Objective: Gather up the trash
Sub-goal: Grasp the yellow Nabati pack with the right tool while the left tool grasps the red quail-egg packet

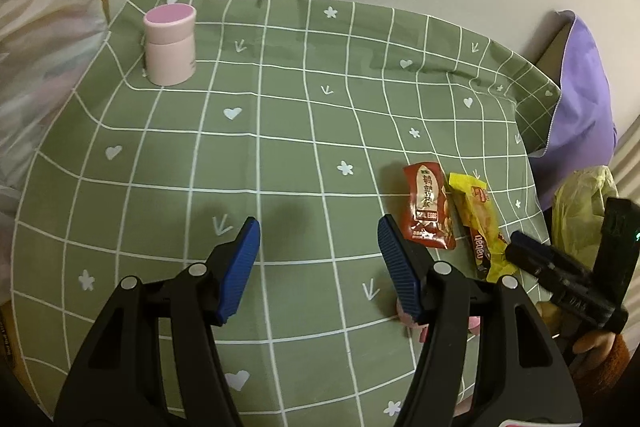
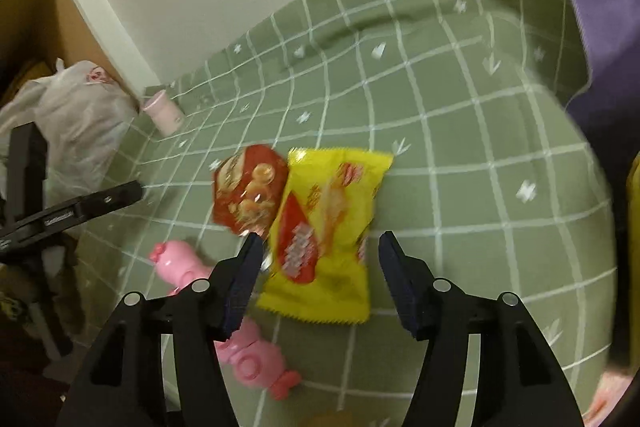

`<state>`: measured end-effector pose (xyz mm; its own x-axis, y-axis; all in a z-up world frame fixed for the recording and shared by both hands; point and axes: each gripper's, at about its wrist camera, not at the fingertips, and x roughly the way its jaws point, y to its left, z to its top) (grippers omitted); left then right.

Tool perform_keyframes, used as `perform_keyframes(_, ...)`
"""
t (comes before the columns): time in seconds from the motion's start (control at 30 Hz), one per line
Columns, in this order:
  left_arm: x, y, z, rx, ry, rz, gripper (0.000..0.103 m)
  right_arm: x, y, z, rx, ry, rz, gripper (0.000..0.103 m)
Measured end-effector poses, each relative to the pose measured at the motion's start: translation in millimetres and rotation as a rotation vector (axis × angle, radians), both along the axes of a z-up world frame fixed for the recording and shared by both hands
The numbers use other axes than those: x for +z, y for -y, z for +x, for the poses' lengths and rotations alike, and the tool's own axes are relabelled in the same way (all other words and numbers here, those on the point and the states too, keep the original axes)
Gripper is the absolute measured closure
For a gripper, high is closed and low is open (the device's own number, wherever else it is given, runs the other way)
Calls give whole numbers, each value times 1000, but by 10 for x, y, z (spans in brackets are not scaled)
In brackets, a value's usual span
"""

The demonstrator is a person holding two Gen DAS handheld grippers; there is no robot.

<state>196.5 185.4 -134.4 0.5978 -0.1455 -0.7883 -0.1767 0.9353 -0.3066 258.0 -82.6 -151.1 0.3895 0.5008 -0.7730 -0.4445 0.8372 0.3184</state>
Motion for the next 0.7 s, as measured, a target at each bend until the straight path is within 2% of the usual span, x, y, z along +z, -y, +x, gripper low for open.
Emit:
perform_keyframes(0.07, -9, 20, 16, -8, -3, 0, 45, -77, -44, -9, 4, 5, -60, 46)
perform_keyframes(0.17, -2, 36, 20, -15, 0, 4, 45, -105, -166, -94, 46, 87, -162, 48)
perform_keyframes(0.23, -6, 23, 21, -13, -2, 6, 45, -119, -205, -134, 52, 133, -233, 63)
perform_keyframes(0.27, -11, 16, 16, -11, -5, 9, 45, -111, -211, -139, 60, 138, -233, 76)
perform_keyframes(0.37, -15, -5, -6, -3, -10, 13, 45, -29, -161, -133, 56, 137, -196, 85)
perform_keyframes(0.5, 0, 9, 21, -12, -3, -1, 45, 156, -80, -181, 85, 161, -184, 87)
perform_keyframes(0.7, 37, 308, 196, -108, 9, 21, 45, 432, 244, -226, -3, 205, -151, 87)
